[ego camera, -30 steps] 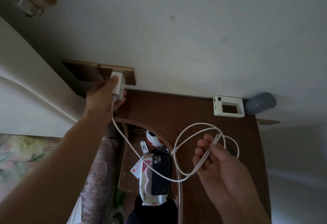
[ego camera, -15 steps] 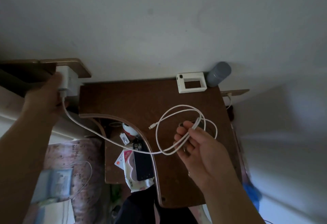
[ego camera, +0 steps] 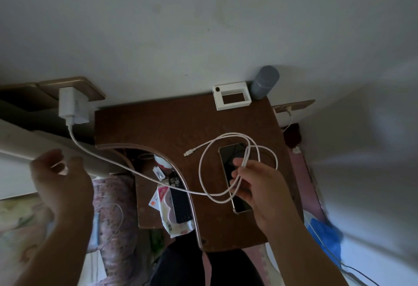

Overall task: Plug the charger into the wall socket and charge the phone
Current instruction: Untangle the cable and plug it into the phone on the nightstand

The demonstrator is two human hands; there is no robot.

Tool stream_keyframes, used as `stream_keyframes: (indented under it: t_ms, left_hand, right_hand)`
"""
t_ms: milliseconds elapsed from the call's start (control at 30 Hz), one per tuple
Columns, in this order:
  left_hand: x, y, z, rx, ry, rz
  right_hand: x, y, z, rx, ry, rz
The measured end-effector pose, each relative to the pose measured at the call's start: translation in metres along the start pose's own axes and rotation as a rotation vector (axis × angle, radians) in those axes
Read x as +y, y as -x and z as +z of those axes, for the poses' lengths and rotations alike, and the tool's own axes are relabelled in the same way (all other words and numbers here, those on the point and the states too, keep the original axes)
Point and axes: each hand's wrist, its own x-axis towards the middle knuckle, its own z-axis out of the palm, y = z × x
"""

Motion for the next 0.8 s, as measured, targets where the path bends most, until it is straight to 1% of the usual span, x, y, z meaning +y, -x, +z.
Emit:
stream_keyframes:
  t_ms: [67, 200, 367, 600, 700, 800]
  left_hand:
    - [0.004, 0.010, 0.004, -0.011, 0.034, 0.064]
    - [0.009, 0.021, 0.003, -0.028, 0.035, 0.110]
    - [0.019, 0.034, 0.004, -0.057, 0.075, 0.118]
    - [0.030, 0.051, -0.001, -0.087, 0.112, 0.077]
    - [0.036, 0.059, -0.004, -0.098, 0.128, 0.079]
    - [0.040, 0.065, -0.007, -0.115, 0.155, 0.088]
  right_hand:
    - [0.002, 0.000, -0.006, 0.014, 0.071, -0.040]
    - [0.008, 0.003, -0.016, 0.025, 0.159, -0.109]
    - [0.009, 0.006, -0.029, 0.033, 0.101, -0.079]
    - [0.001, 0.021, -0.037, 0.036, 0.093, -0.123]
    - [-0.002, 0.029, -0.040, -0.002, 0.108, -0.172]
    - [-0.010, 0.040, -0.043, -0.065, 0.030, -0.211]
